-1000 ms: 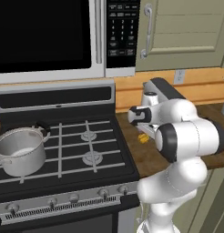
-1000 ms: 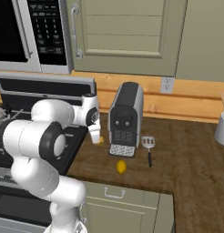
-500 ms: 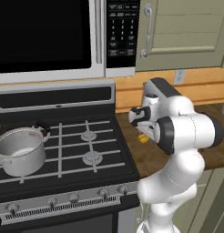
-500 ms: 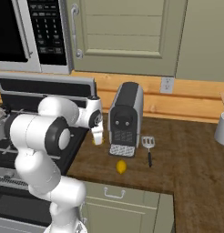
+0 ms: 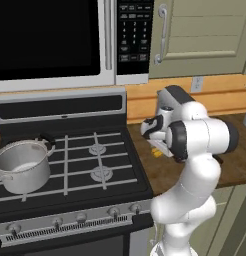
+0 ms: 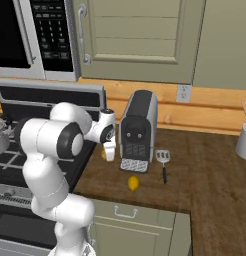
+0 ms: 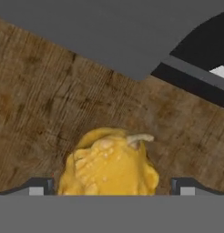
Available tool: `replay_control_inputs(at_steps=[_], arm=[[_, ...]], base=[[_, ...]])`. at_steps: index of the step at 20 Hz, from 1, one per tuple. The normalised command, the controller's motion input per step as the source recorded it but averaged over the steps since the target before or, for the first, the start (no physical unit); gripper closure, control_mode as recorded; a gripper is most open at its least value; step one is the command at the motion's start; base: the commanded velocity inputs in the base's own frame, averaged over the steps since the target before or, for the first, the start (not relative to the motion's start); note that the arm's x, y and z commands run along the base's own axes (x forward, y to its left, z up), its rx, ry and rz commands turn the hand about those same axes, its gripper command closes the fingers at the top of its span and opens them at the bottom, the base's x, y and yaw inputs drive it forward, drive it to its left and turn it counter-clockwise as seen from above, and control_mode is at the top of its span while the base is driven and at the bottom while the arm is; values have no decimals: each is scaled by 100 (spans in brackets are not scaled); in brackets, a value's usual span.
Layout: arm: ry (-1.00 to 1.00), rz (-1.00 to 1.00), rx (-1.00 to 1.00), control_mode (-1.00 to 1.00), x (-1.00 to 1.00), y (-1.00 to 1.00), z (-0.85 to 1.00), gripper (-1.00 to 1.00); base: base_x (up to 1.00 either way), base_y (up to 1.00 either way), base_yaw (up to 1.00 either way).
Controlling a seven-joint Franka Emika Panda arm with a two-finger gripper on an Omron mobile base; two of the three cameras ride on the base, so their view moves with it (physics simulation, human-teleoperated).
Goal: Put the lemon and squash in the pot. Retrieve the spatula and lightly stir the vegetables in the pot.
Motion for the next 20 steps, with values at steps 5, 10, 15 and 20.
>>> replay_control_inputs(at_steps=[5, 10, 15, 20], arm=[[0, 0, 2, -100, 9, 0, -23, -100], [0, 0, -1, -100, 1, 0, -9, 100], [0, 0, 5, -100, -6, 17, 16, 100], [-3, 0, -2, -100, -38, 79, 94, 100]], base=[[0, 0, 0], [0, 0, 0], [0, 0, 0], [0, 0, 0]])
